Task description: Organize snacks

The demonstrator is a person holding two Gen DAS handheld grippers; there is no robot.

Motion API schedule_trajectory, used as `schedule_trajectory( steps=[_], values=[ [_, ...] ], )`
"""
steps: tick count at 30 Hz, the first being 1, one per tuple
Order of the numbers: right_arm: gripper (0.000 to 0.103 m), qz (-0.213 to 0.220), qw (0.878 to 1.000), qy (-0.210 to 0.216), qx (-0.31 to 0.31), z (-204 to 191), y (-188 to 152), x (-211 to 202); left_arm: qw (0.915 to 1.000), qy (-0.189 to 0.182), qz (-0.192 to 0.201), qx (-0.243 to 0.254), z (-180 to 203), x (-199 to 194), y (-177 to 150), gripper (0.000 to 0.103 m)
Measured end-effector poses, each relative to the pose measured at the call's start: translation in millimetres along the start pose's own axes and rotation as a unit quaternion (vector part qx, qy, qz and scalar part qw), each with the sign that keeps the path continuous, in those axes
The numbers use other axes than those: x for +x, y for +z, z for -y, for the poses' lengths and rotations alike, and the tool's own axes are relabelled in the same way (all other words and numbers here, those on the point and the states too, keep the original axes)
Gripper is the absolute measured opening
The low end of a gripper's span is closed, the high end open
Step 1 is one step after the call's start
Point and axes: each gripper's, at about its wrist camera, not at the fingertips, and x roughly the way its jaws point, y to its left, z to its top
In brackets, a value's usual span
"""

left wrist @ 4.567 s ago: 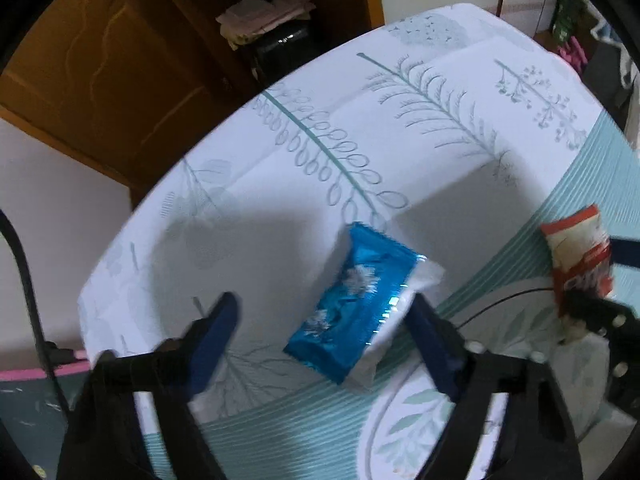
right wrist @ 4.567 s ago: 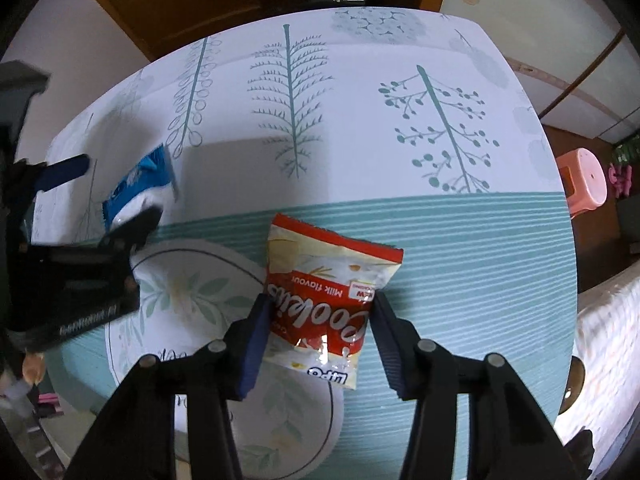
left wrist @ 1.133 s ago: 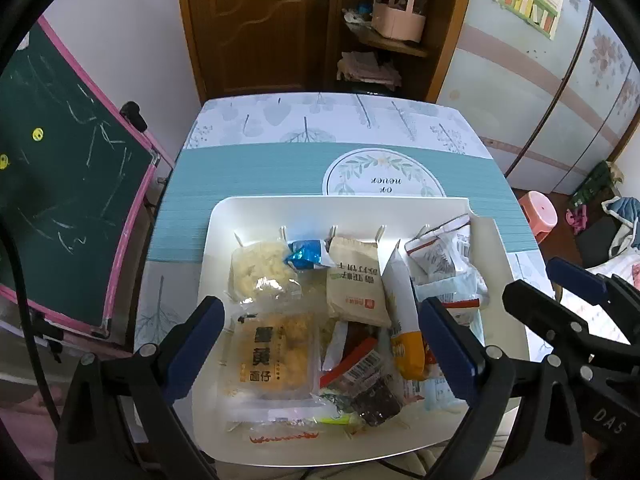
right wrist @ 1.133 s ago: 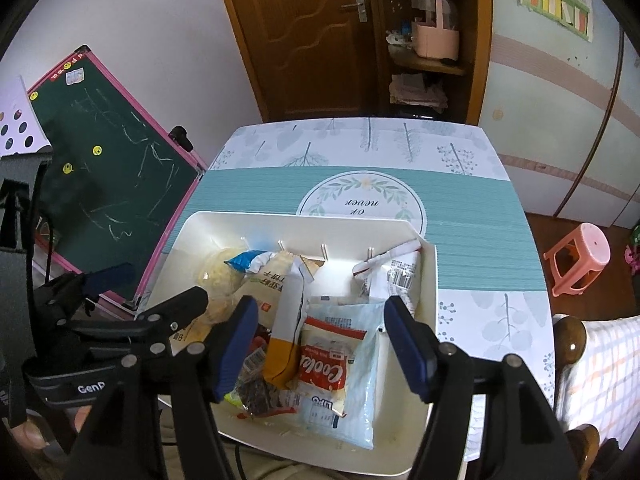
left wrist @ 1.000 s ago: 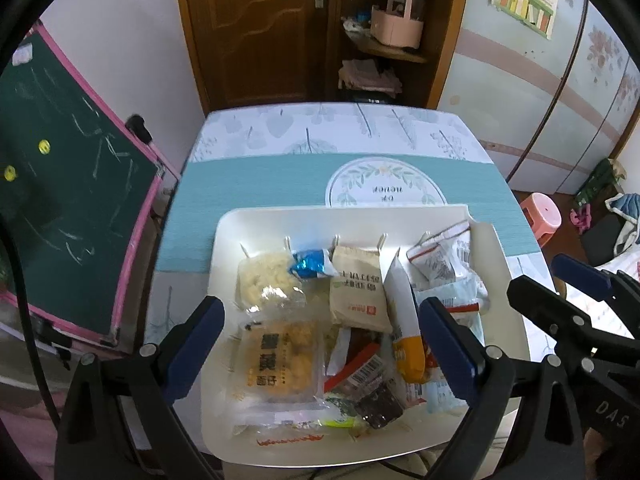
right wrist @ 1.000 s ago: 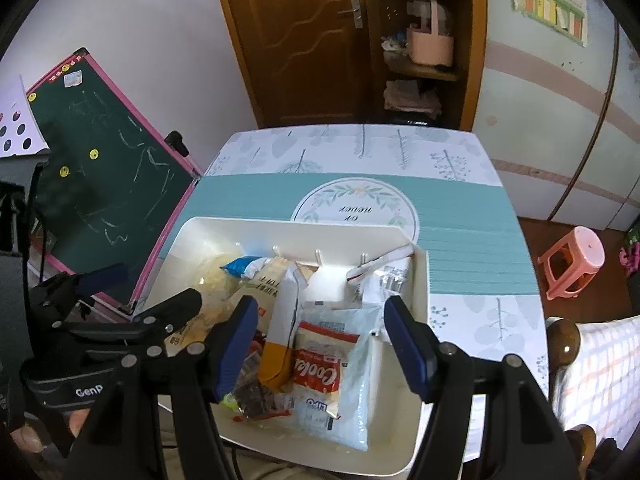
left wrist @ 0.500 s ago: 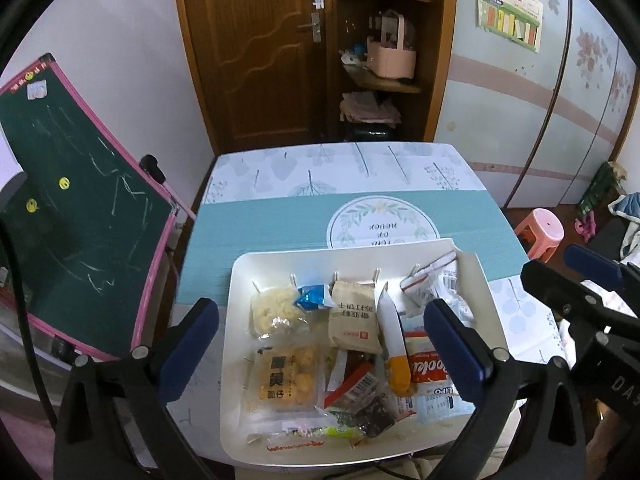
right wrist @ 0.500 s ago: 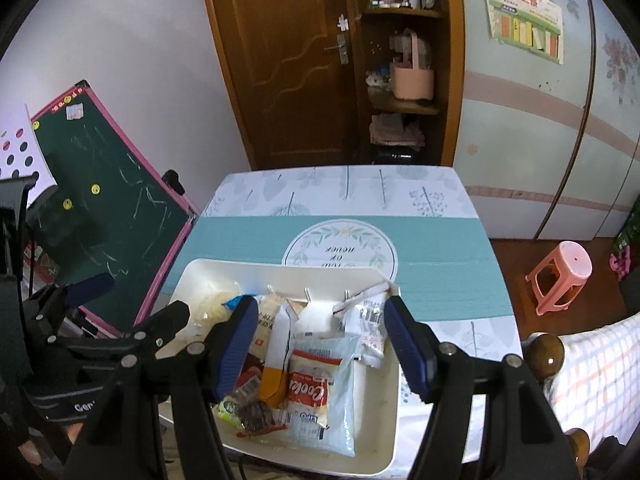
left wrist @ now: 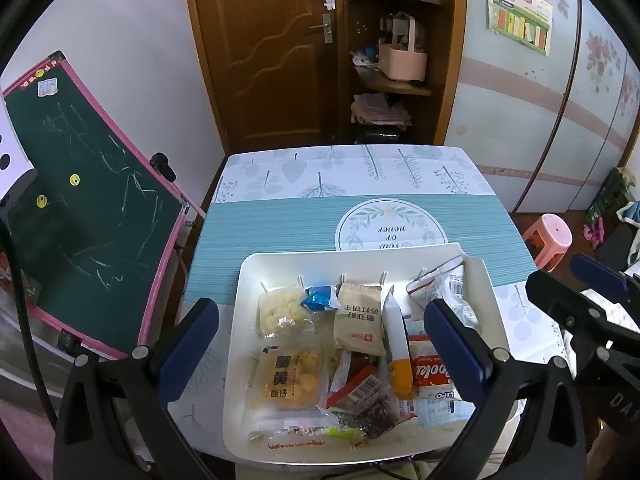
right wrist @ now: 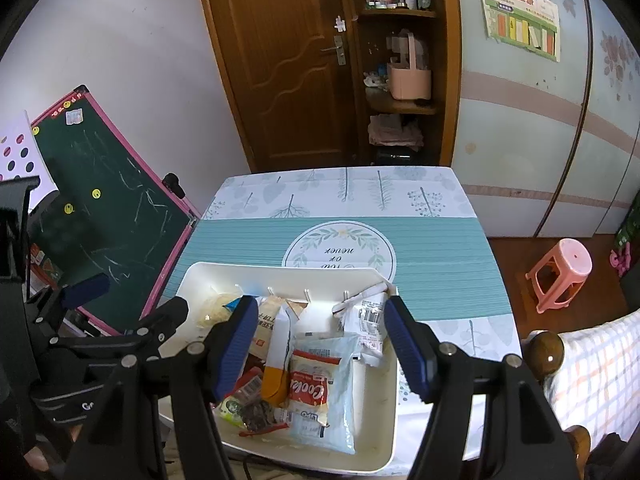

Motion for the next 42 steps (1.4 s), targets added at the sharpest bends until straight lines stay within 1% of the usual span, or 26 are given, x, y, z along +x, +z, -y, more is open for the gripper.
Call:
schedule_trajectory(
  steps=[9, 31, 42],
  values=[
    [0.066, -0.003, 1.000, -0.002, -0.004, -2.5, -1.8, 1.3, 1.0000, 0.000, -0.008, -0.006, -1.7, 0.8, -0.8, 0.102],
    [0.066, -0.003, 1.000, -0.002, -0.004, -1.9, -1.7, 1.7, 0.9999, 0.000, -0.012, -0.007, -2.5, 1.1, -3.8, 0.102],
    [0.066, -0.006, 1.000, -0.002, -0.001, -3.4, -10.4, 3.6, 0.9998, 0.002, -0.018, -0.008, -0.9, 2.3, -6.6, 0.102]
  ],
)
